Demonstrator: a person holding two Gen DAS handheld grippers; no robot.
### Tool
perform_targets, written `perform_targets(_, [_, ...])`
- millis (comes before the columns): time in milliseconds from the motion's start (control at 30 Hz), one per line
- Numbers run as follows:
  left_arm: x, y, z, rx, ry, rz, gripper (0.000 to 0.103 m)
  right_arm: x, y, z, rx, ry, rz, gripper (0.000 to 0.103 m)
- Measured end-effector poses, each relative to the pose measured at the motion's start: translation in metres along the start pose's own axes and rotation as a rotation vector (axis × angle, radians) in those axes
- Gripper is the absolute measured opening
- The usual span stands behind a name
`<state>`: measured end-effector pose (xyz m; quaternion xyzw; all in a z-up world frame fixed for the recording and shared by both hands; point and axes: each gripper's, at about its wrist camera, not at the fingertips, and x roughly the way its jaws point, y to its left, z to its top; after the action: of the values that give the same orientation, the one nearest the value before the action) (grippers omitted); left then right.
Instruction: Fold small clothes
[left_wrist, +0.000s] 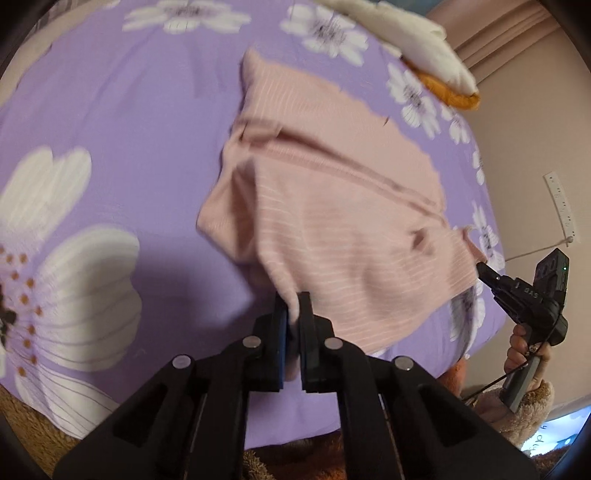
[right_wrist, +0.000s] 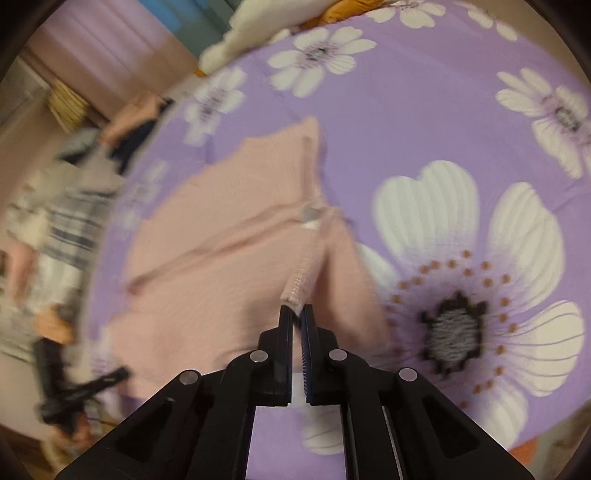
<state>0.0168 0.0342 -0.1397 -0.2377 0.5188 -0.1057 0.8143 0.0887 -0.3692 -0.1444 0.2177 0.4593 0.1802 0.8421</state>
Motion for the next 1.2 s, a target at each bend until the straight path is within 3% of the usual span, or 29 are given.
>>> perform_targets(33, [-0.006,-0.001,0.004,-0.002,-0.013,-0.024,0.004,-0.008,0.004,0.005,-0.002,-0.015,0.045,0.006])
perform_targets(267, [-0.037,-0.011,0.037,-0.018,-0.112,-0.125,0.003,-0.031,0.027,0.033,-0.041,-0.099,0.092,0.006])
perform_targets(567, [-0.039,0.001,0.099,-0.071,-0.189,-0.125,0.003,-0.021,0.034,0.065,-0.063,-0.116,0.060,0.006])
perform_targets(700, [-0.031,0.018,0.130,-0.117,-0.233,-0.075,0.001,-0.010,0.031,0.086,-0.035,-0.112,0.063,0.006])
perform_targets(867, [-0.002,0.041,0.160,-0.181,-0.197,-0.068,0.000,0.025,0.021,0.111,0.007,-0.074,-0.002,0.004])
perform_targets(1067, [0.022,0.041,0.154,-0.153,-0.091,-0.016,0.000,0.072,0.001,0.124,0.048,-0.002,-0.109,0.004])
perform_targets(1167, [0.018,0.039,0.142,-0.130,-0.054,-0.016,0.008,0.086,-0.007,0.124,0.058,0.019,-0.152,0.002])
perform_targets(1200, [0.015,0.038,0.138,-0.126,-0.053,-0.012,0.016,0.089,-0.008,0.124,0.057,0.019,-0.165,0.002])
